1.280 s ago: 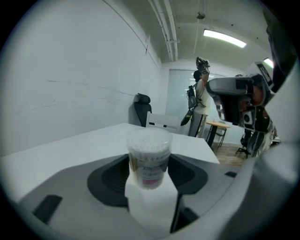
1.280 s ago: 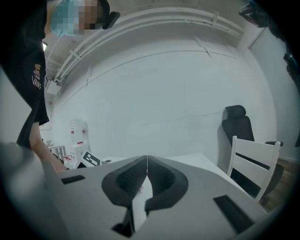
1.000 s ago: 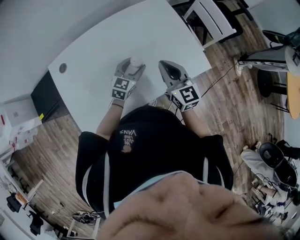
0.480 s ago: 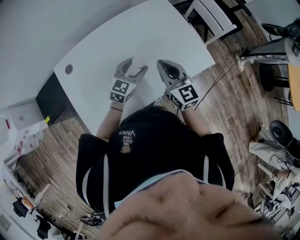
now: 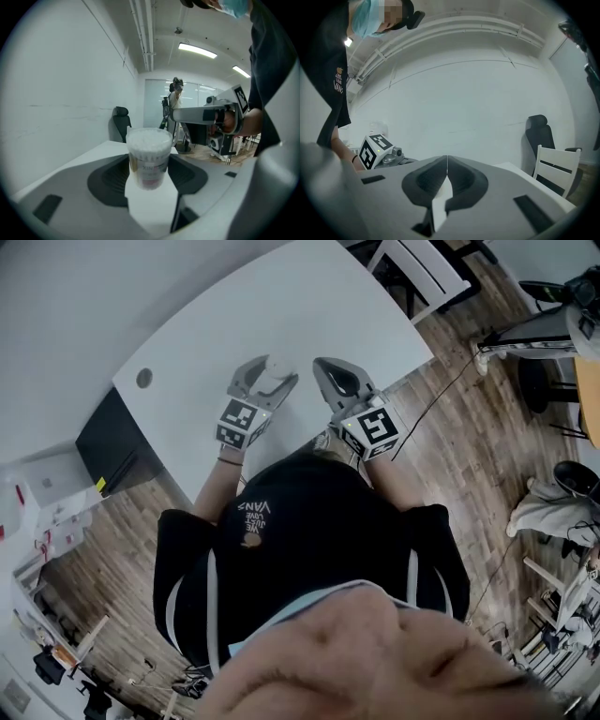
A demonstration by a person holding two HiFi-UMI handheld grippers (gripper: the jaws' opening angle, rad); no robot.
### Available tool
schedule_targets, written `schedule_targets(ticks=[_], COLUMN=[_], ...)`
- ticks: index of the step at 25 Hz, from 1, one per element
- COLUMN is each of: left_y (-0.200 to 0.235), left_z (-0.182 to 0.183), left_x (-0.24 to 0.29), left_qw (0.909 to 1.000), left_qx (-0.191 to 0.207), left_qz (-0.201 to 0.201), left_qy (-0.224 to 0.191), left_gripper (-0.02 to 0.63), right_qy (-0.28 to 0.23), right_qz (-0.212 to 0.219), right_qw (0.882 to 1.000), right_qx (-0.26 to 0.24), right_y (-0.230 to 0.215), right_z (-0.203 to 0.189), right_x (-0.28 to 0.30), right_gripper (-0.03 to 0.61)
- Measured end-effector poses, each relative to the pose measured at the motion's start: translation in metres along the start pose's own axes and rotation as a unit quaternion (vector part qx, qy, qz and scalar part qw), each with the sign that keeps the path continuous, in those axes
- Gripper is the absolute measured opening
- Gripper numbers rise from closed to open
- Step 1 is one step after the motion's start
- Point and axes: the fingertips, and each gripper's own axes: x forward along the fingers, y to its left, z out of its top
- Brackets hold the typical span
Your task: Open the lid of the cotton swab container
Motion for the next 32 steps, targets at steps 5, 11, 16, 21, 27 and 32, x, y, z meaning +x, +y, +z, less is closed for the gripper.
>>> schedule_targets(ticks=[5, 11, 16, 21, 27, 32], left_y=[-0.007, -0.010, -0.013, -0.019, -0.027, -0.031], left_z=[0.001, 0.006, 0.004, 0.001, 0.001, -0.007], left_x=[-0.011, -0.021, -0.029, -0.035, -0.037, -0.037], left_qw=[0.9999, 0.9996, 0.9992, 0.9986, 0.9975, 0.9957], left_qx=[0.009, 0.015, 0.023, 0.031, 0.045, 0.053], left_qz=[-0.010, -0.023, -0.030, -0.037, -0.049, -0.060], left_qy=[0.000, -0.001, 0.008, 0.018, 0.024, 0.047], left_gripper=[0.262, 0.262, 0.262, 0.262, 0.262, 0.262], right_qy=[-0.001, -0.002, -0.002, -0.008, 0.019, 0.033], right_qz=[0.000, -0.003, 0.003, 0.020, 0.039, 0.061], right_qw=[1.000, 1.000, 1.000, 1.000, 0.999, 0.997], right_qx=[-0.004, -0.007, -0.003, -0.009, -0.008, -0.029], right_y=[0.014, 0.027, 0.038, 0.053, 0.062, 0.072], right_z=[0.002, 0.003, 0.003, 0.004, -0.006, -0.007], right_x=[-0.003, -0.002, -0.002, -0.004, -0.003, 0.001], right_gripper=[0.012, 0.012, 0.012, 0.014, 0.198, 0.232])
